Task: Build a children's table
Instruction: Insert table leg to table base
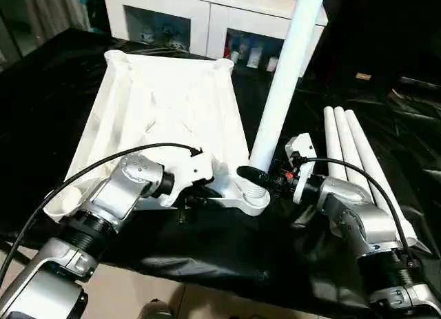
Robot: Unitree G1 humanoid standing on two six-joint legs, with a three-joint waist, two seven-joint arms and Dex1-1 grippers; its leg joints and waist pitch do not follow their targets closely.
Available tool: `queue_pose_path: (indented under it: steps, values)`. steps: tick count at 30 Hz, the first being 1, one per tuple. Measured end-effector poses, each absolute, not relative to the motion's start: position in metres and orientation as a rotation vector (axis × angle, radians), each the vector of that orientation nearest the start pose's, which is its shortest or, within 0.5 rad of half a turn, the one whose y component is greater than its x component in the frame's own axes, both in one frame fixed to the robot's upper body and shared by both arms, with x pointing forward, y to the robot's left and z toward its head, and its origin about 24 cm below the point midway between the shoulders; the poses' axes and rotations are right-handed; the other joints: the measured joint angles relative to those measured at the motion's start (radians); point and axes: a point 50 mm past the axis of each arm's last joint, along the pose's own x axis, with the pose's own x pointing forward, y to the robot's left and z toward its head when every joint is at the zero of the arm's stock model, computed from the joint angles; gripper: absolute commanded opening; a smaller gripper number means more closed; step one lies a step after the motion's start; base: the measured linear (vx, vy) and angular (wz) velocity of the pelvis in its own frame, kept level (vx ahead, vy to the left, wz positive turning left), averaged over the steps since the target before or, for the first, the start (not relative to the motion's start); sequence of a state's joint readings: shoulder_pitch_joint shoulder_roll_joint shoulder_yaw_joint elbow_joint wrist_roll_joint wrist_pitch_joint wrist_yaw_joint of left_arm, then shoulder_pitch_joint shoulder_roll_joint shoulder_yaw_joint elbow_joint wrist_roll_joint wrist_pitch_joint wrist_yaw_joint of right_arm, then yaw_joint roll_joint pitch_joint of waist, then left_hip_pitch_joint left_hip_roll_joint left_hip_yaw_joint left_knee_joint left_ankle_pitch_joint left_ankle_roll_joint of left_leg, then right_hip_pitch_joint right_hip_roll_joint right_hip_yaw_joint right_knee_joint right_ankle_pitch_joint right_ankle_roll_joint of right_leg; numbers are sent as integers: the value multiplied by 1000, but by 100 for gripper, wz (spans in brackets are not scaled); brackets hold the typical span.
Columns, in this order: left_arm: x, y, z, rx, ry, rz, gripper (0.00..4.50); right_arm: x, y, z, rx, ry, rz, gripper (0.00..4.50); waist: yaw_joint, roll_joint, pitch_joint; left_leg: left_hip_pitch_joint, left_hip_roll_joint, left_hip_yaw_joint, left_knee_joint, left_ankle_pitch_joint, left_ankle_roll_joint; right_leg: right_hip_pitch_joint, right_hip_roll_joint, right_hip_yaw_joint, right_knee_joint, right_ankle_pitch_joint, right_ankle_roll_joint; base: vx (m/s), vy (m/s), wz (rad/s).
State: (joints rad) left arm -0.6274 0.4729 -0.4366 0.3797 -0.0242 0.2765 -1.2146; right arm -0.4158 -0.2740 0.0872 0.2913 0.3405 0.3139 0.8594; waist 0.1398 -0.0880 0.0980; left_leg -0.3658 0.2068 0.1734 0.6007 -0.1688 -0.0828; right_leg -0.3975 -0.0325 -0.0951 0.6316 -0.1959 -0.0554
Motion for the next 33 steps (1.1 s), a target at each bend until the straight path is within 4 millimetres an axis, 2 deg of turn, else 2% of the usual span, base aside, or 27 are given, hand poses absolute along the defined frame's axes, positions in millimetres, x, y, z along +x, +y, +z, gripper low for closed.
queue_pose_path:
  steps: [1,4,5,7,23,33]
  values:
    - [312,124,75,531,512,-1396,44,308,-130,70,111,201,978,196,0,0,0,0,0,0,0,0,0,0,0,0,0,0,0,0,0,0]
    - [313,125,76,535,509,-1383,47,308,-130,70,109,201,979,196,0,0,0,0,0,0,0,0,0,0,0,0,0,0,0,0,0,0]
    - [313,125,76,535,509,-1384,15,308,-130,70,108,201,979,196,0,0,0,0,0,0,0,0,0,0,0,0,0,0,0,0,0,0]
    - [313,125,76,535,509,-1385,5,308,-130,70,99,199,979,196,1,0,0,0,0,0,0,0,0,0,0,0,0,0,0,0,0,0]
    - [313,126,75,556,508,-1381,0,301,-133,70,66,220,1030,196,1,0,-1,3,0,0,0,0,0,3,0,0,-1,0,0,0,0,0]
    - [314,126,72,554,514,-1377,0,297,-137,63,68,262,1034,195,0,1,-1,14,0,0,-2,0,0,13,0,0,-3,-4,6,0,0,0]
